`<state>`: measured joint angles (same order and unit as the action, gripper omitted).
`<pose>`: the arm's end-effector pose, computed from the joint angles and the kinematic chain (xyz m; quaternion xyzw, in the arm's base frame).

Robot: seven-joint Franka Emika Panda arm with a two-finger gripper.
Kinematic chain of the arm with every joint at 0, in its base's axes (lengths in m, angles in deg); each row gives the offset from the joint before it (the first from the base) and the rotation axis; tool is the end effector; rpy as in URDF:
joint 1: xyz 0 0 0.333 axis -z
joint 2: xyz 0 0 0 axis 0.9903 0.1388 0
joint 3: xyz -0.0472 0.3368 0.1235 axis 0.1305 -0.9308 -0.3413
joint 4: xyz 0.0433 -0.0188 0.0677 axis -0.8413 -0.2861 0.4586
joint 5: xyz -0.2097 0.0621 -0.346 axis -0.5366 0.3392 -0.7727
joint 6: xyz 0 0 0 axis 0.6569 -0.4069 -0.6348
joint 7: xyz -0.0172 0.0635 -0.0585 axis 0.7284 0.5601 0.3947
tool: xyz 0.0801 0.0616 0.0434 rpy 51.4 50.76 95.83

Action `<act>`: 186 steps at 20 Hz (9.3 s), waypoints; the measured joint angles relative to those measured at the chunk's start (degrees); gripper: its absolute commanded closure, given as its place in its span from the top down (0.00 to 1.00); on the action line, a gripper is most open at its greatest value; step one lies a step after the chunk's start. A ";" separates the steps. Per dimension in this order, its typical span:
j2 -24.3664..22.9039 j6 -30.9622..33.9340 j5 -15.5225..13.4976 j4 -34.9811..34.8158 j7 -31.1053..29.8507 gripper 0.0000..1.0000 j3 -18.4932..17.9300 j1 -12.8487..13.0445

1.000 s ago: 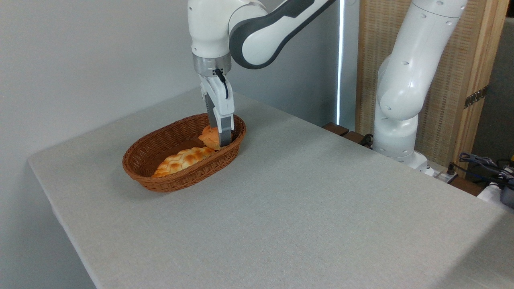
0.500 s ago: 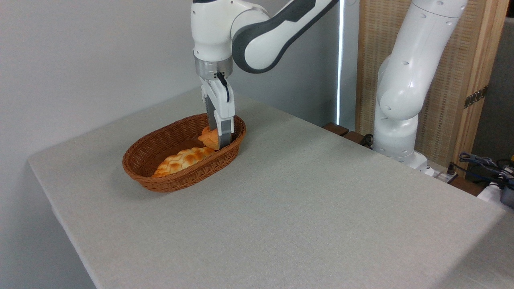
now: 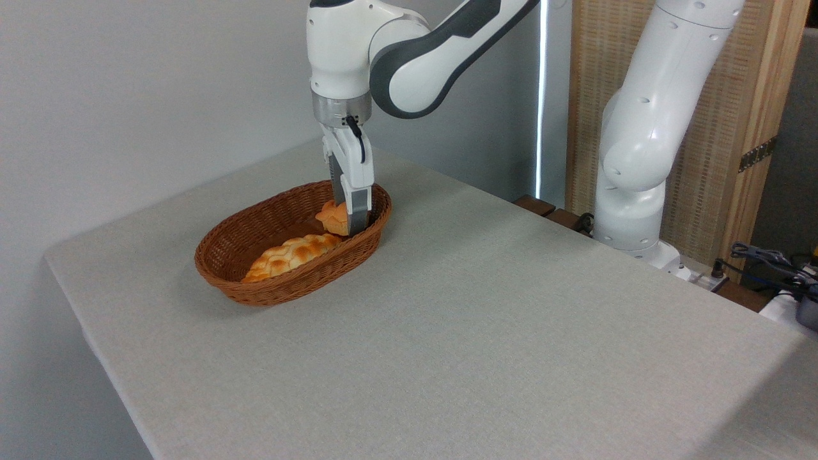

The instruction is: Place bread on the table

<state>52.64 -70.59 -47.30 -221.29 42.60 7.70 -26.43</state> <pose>0.3876 -0.2560 0.4638 0.8447 -0.5242 0.0673 0.0847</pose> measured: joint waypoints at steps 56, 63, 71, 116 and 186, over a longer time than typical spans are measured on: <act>-0.89 0.60 -0.15 2.43 -0.10 0.10 -1.44 -0.01; -1.24 13.56 -0.15 12.70 -0.01 0.10 -5.86 -0.14; -0.10 13.79 2.55 17.90 0.49 0.13 -12.71 -0.36; 15.21 26.97 7.08 39.48 4.52 1.00 -28.03 -0.46; 19.02 35.65 3.05 46.75 10.24 1.00 21.14 -54.26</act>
<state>71.66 -34.94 -44.25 -174.54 52.84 28.83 -80.69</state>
